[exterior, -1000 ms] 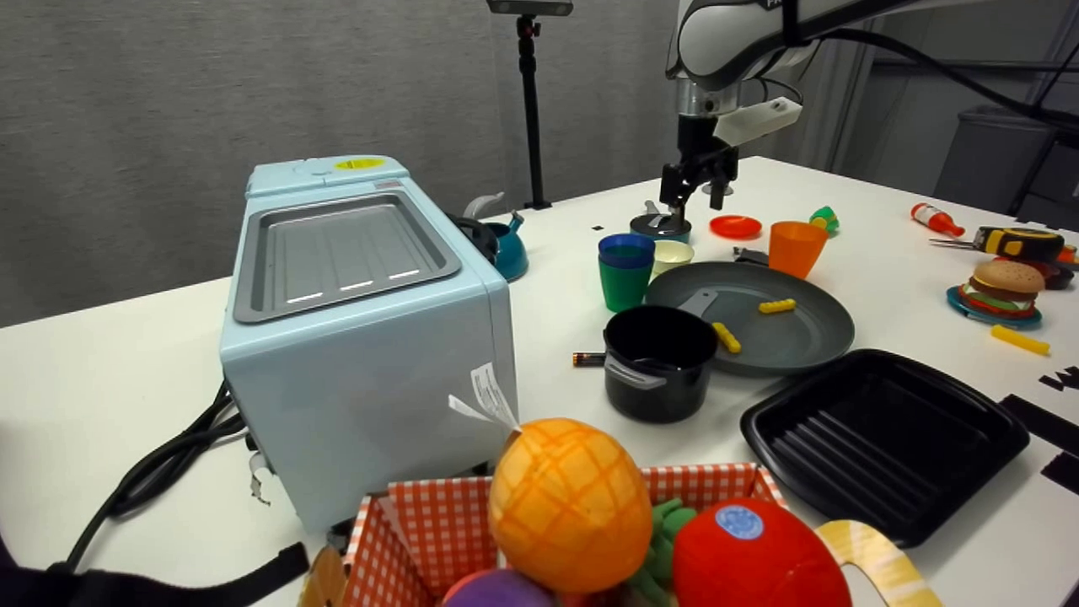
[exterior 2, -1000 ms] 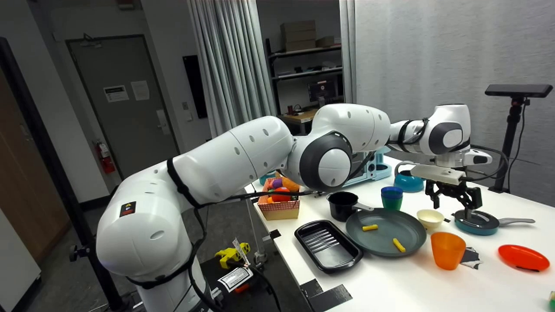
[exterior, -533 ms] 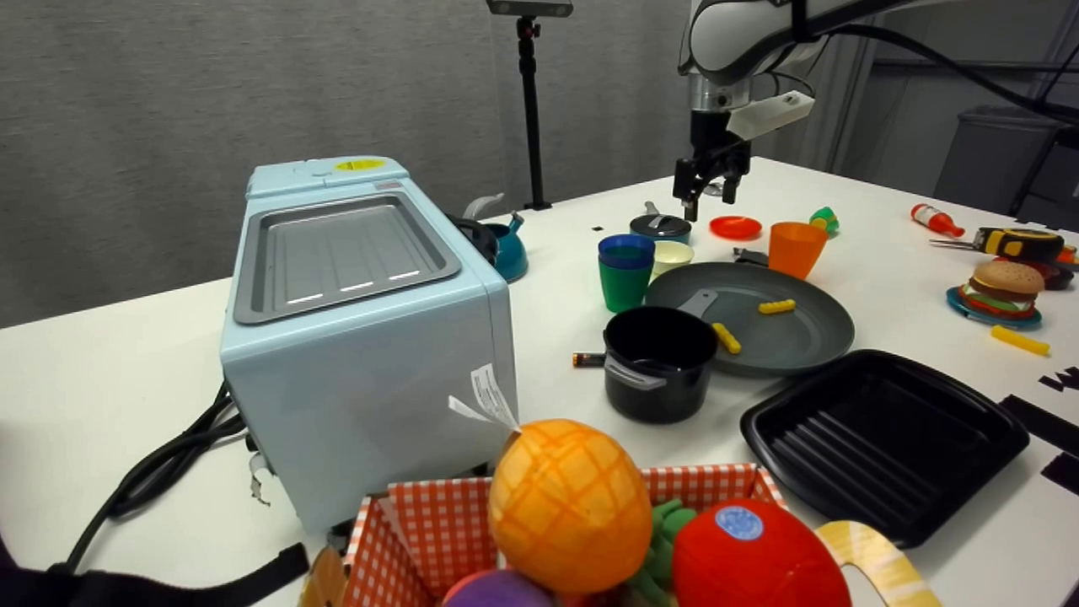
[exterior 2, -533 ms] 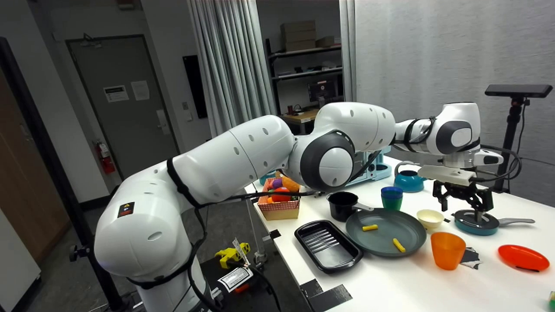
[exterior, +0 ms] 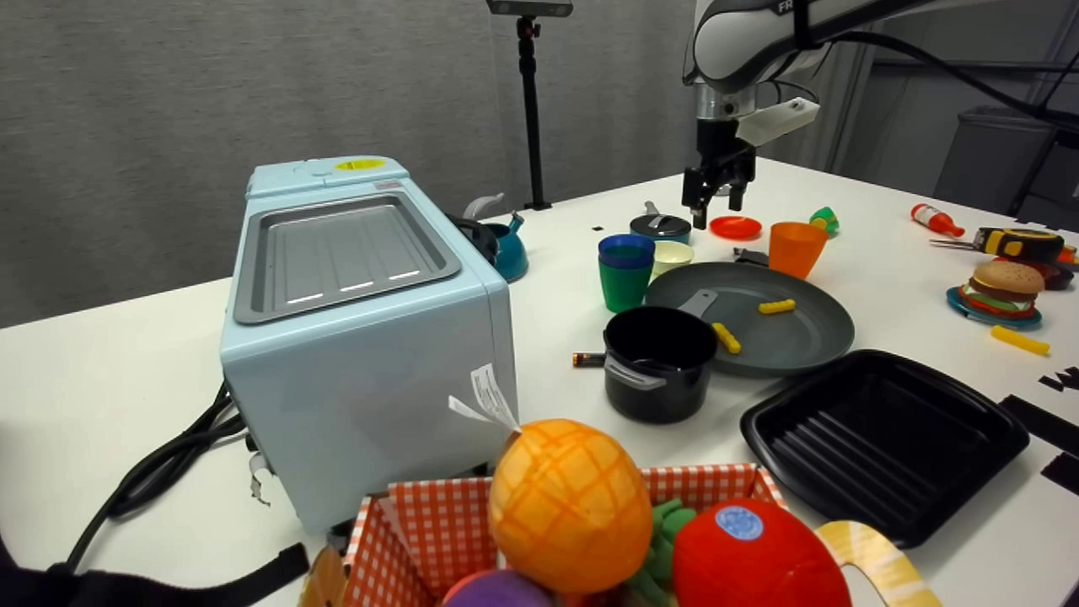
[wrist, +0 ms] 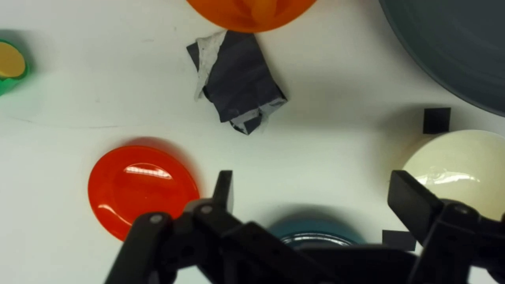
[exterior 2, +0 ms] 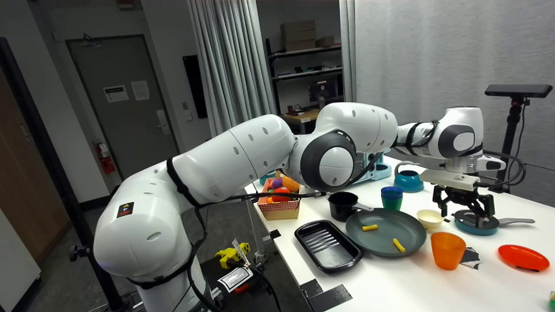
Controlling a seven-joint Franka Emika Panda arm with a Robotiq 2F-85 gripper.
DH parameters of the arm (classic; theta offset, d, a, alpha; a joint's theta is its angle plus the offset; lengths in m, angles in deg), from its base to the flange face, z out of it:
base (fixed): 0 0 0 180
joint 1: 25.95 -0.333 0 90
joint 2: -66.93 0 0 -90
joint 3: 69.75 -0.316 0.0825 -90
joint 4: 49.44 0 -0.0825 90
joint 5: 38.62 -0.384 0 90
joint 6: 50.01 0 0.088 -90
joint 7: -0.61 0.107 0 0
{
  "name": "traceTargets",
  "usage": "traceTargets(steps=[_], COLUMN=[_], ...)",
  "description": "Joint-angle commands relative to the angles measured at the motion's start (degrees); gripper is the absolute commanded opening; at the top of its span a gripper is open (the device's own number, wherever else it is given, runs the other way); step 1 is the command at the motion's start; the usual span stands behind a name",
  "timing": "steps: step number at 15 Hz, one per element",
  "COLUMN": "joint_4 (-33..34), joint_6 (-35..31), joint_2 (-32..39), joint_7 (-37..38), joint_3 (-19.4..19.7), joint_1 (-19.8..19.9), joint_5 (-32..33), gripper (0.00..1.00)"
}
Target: Pour some of the content from the orange cup onto the plate, pick up one object and put it on the small plate and pour it back onto the big plate, and then pour the rest of the content from the orange cup.
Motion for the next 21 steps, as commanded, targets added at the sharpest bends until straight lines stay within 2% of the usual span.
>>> traceTargets(steps=[1,9,18,21], joint_4=[0.0,0.02,-4.13,-8.46], joint_6=[0.0,-0.55,0.2,0.41], joint_2=[0.05,-0.33,-8.89,-12.48], joint_7=[0.03,-0.53,-6.67,-9.53], joint_3=[0.0,-0.12,-1.46,-2.01], joint_1=[-0.01,-0.15,0.88,1.43], joint_5=[0.0,0.03,-1.0,-1.72], gripper=[1.0,1.0,1.0,1.0])
